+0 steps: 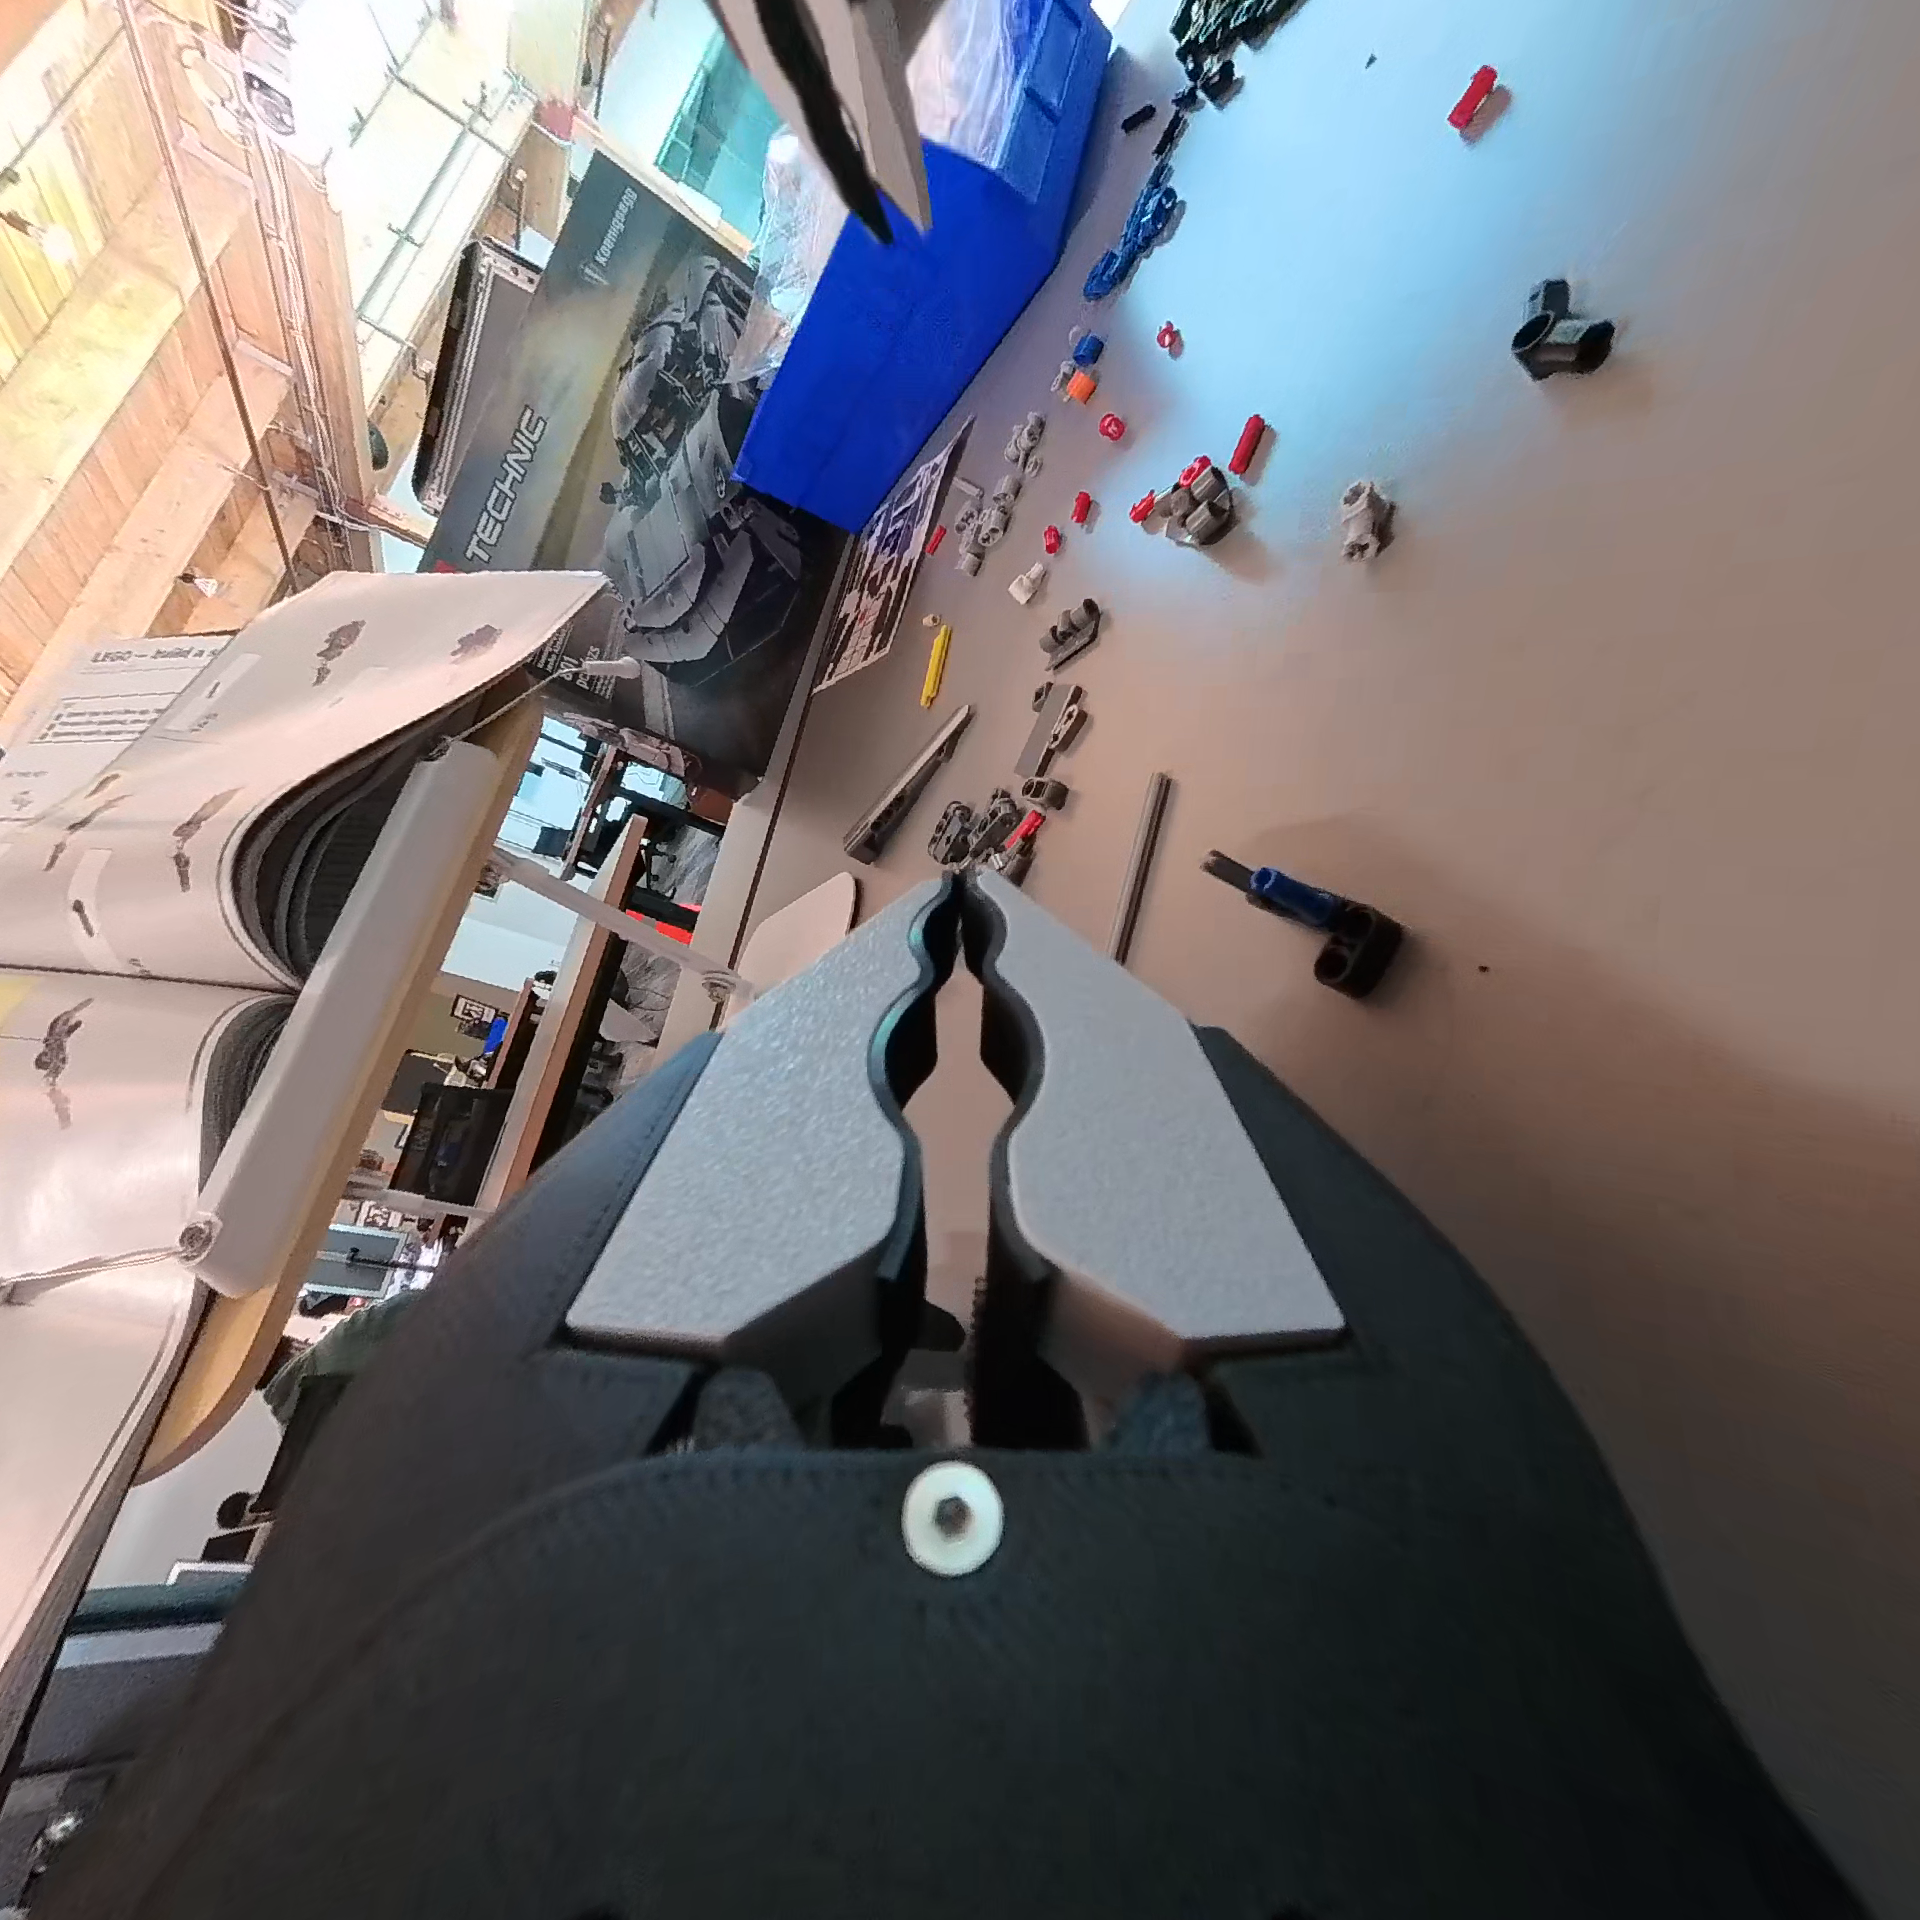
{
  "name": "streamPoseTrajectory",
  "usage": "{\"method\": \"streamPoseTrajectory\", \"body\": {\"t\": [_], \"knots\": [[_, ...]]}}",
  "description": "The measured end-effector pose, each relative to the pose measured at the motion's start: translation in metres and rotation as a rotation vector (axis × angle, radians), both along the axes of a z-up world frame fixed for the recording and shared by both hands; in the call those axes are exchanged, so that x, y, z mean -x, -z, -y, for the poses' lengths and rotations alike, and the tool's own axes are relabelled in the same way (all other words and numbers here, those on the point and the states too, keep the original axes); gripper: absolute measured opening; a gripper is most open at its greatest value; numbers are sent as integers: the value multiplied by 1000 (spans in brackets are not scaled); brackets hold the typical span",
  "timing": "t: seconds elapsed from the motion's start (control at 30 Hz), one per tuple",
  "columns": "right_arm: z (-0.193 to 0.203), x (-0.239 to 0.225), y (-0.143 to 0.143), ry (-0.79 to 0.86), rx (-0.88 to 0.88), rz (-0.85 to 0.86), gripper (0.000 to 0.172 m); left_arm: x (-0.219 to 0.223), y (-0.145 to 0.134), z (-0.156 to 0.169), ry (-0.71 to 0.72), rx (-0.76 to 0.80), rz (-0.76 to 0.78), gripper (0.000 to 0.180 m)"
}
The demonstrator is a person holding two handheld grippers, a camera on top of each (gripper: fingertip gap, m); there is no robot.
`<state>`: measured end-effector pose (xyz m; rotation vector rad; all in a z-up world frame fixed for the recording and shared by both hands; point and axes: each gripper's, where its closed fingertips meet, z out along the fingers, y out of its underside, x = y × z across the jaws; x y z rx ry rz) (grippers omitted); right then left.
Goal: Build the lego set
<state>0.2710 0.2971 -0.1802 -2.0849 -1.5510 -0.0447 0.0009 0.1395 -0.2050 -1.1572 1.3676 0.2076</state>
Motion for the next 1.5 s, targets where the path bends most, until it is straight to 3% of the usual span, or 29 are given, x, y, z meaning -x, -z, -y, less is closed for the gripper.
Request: {"method": "streamPoseTrajectory", "body": {"t": [0.2, 0.47, 0.77, 1.0, 1.13, 1.5], "knots": [[31, -56, -33, 124, -104, -9, 17, 1, -3, 2, 2, -3, 11, 0], [71, -128, -37, 269, -123, 20, 11, 5, -5, 0, -16, -28, 3, 0], [97, -171, -6, 361, -66, -27, 14, 18, -12, -12, -79, -75, -8, 0], [80, -160, 29, 421, 45, -187, 18, 29, -18, -21, -130, -111, -14, 0], [69, -158, 52, 418, 80, -179, 19, 28, -16, -21, -130, -114, -24, 0], [53, -161, 76, 488, 163, -223, 23, 32, -23, -22, -134, -102, 10, 0]]}}
